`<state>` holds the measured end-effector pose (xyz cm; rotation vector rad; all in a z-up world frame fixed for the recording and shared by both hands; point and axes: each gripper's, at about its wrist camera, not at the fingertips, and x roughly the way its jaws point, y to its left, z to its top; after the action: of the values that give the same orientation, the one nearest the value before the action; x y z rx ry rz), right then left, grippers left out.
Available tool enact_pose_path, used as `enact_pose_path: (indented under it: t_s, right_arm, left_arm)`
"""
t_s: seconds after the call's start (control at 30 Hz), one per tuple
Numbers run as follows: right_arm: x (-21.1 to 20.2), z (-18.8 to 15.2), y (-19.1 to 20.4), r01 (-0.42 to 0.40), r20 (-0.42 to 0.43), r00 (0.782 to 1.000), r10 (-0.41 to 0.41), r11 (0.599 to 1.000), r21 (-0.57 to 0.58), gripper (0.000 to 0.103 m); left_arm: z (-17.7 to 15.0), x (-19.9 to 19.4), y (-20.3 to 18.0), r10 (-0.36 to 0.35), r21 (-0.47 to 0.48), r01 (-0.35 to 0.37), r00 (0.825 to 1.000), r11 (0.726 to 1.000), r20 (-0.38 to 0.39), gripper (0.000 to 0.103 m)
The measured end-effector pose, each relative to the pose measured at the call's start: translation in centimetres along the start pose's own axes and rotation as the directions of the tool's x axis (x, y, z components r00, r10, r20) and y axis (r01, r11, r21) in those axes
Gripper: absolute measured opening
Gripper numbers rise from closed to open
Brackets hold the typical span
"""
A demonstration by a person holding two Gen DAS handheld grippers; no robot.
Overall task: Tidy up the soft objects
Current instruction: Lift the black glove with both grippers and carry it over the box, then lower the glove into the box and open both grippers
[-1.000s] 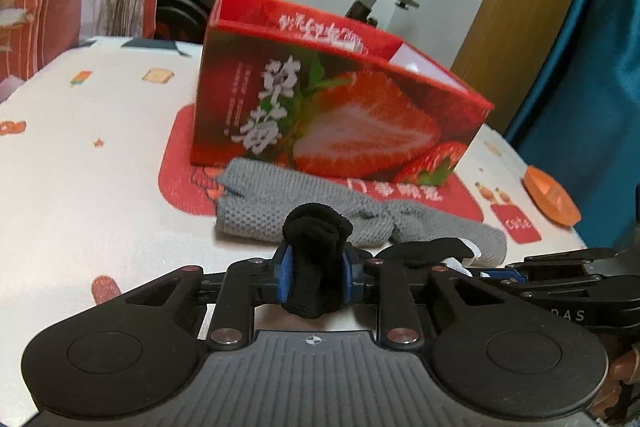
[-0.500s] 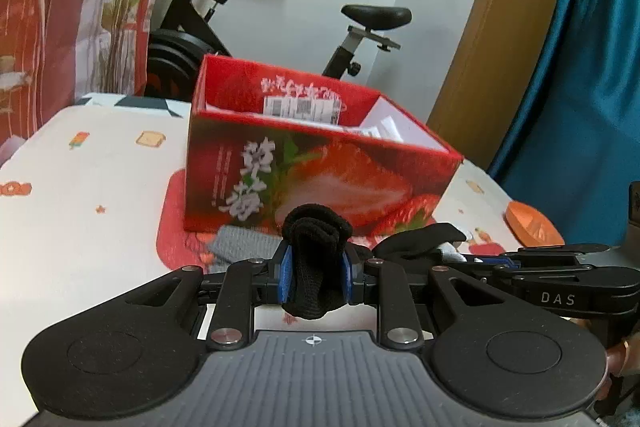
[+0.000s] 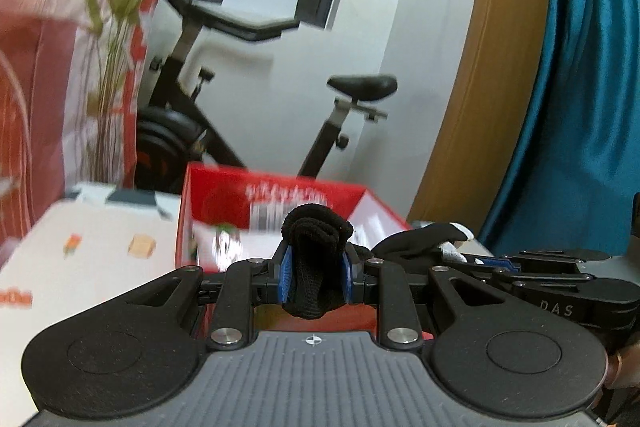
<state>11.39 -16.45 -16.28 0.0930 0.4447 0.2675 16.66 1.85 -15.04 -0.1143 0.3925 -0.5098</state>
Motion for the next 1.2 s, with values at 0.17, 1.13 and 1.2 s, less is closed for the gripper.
enact_pose_path:
  t_s: [0.17, 1.13, 1.2]
  right_arm:
    - [1.5, 3.1, -1.0, 0.028, 0.059, 0.998, -0.025, 0.998, -0.054, 0.013]
    - [17.6, 1.6, -7.1, 0.066, -0.28, 0.959, -0.039, 0.994, 0.087, 0.013]
    - [17.6, 1.6, -7.3, 0.07, -0.288, 0.957, -0.041, 0.993, 0.094, 0.014]
  left_arm:
    - [2.7, 2.5, 0.1, 0.003, -0.005, -0.003, 1.0, 1.0, 0.021, 0.026]
    - [1.7, 14.5, 4.4, 0.117, 0.013, -0.12, 0.93, 0.993, -0.347, 0.033]
    - [1.6, 14.5, 4.3, 0.119, 0.017, -0.121, 0.93, 0.993, -0.348, 0.034]
